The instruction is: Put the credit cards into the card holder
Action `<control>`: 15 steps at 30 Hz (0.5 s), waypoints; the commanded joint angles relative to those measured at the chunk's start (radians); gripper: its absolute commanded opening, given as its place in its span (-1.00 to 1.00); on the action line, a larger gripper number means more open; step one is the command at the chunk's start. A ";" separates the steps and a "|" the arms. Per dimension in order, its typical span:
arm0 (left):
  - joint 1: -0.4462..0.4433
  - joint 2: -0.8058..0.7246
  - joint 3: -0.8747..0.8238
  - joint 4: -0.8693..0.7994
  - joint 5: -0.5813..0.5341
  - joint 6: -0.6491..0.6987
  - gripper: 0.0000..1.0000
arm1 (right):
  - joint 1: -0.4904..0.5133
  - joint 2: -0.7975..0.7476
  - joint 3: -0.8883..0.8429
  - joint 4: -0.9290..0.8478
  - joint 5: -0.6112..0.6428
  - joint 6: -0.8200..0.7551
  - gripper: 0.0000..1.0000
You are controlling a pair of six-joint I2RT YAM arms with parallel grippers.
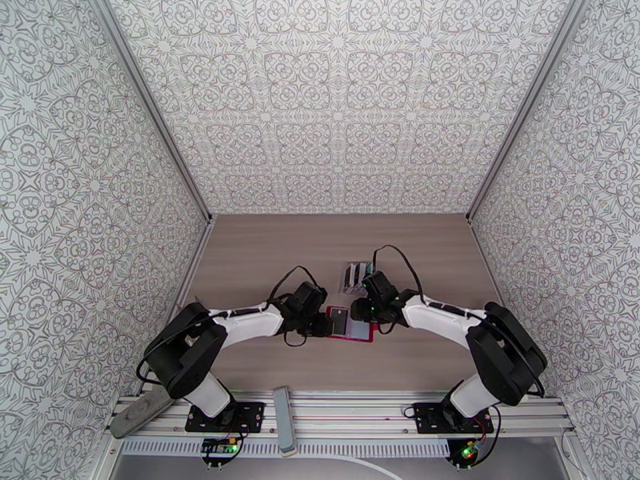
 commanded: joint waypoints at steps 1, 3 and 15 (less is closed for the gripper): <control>-0.010 0.018 -0.021 0.022 0.011 -0.013 -0.43 | -0.012 0.015 -0.017 0.014 -0.006 -0.016 0.01; -0.010 0.017 -0.026 0.024 0.012 -0.013 -0.41 | -0.014 0.020 -0.020 0.019 -0.009 -0.016 0.01; -0.010 0.014 -0.044 0.030 0.012 -0.013 -0.31 | -0.014 0.059 -0.008 0.030 -0.010 -0.021 0.01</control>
